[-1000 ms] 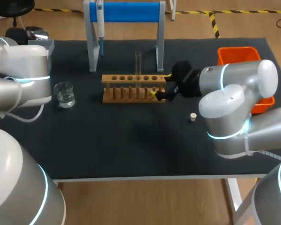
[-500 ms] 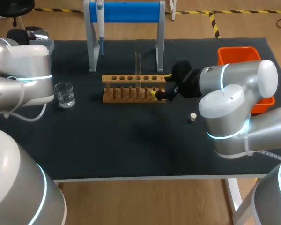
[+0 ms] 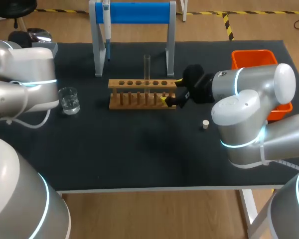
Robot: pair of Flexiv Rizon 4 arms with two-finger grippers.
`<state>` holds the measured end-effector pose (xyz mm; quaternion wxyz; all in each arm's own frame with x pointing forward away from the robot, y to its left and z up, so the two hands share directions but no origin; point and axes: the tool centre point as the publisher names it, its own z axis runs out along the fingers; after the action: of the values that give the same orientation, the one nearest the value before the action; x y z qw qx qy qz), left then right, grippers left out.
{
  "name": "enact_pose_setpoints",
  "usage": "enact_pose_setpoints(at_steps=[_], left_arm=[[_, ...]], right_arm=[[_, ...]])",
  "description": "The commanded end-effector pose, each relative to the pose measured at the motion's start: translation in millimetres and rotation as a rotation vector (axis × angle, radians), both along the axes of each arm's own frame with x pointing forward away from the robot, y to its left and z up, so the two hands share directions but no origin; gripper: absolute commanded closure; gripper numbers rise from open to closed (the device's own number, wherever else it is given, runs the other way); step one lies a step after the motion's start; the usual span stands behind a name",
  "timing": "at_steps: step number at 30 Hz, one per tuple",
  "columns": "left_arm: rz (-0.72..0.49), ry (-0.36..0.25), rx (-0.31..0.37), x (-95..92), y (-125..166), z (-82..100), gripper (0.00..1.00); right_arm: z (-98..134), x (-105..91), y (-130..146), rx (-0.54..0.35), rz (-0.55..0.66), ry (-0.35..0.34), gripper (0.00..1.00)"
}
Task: Invert the test tube, pick up the pipette, mount the tip to pipette, aspirate from beaker and dispense into the tube, eject the tip, return the pipette, and cap with the stopper.
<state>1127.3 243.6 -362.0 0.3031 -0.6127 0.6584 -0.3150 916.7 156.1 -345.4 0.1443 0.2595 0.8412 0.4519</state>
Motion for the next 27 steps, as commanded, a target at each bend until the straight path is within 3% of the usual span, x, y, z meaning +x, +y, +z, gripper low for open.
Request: enact_pose_setpoints(at_steps=[1,27], left_arm=[[0.002,-0.003,0.002,4.5,-0.7,-4.0,0.62],[0.0,0.001,0.005,10.5,1.6,-9.2,0.7]], right_arm=[[0.5,0.0,-0.5,0.0,0.001,0.001,0.0],[0.5,0.0,-0.5,0.0,0.001,0.001,0.0]])
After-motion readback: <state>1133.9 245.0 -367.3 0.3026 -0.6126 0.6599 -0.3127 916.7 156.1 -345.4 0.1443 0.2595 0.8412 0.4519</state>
